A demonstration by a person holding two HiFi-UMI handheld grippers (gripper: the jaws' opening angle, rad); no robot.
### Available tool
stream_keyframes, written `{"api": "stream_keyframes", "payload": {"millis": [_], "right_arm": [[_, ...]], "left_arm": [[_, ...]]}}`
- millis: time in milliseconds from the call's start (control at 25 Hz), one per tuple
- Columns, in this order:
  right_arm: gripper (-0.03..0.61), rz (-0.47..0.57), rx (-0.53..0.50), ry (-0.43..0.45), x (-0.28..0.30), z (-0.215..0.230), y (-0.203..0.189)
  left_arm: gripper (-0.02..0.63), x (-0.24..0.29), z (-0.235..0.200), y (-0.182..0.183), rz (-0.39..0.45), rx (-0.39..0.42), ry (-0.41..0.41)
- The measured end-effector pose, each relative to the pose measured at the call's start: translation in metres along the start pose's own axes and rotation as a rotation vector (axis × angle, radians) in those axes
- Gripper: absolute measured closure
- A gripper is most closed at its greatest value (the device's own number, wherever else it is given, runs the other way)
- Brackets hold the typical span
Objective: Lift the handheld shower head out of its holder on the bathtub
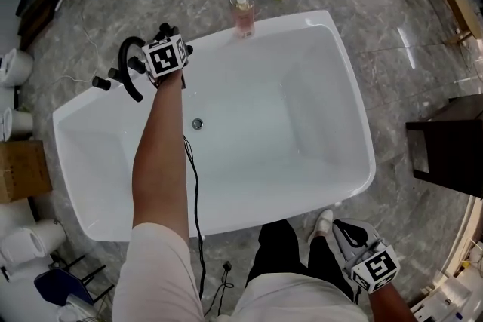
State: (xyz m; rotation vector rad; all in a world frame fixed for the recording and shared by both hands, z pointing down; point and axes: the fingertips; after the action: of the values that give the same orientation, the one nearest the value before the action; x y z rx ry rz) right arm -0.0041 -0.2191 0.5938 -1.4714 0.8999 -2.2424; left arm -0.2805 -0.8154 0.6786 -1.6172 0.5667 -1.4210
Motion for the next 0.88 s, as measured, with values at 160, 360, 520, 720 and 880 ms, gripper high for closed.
{"api": "stream_keyframes", "payload": {"millis": [160,360,520,720,880], "right_arm": [[0.565,0.025,-0.006,0.008,-0.008,-0.005,0.007],[0.565,0.058,-0.011,0.018,-0.019,-0.011,0.012],[0.565,0.070,-0.012,0.019,-0.031,-0.014,0.009],[0.565,0.102,-0.008,0.024,-0.041,-0.022,0.010],[0.565,0.125,-0.023,0.033,-0.051,-0.026,0.013]], "left_arm": [[0.474,-0.020,0.005,0.016,0.022,0.011,-0.009],[0.474,-0.056,0.006,0.038,0.046,0.033,-0.005],[0.472,-0.080,0.007,0.051,0.060,0.027,-0.004],[0.474,-0.113,0.006,0.070,0.087,0.036,-0.014],[0.474,-0.142,0.009,0.082,0.112,0.036,-0.016]]}}
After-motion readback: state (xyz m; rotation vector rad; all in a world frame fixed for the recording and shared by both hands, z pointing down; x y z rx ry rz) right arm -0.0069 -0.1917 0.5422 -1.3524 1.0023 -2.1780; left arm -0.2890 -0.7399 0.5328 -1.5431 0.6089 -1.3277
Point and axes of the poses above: the fingertips, and each gripper's own axes: x forward along the fingers, z to its right, y out of its top, and after that the axes turned 4 degrees about -y, right-handed
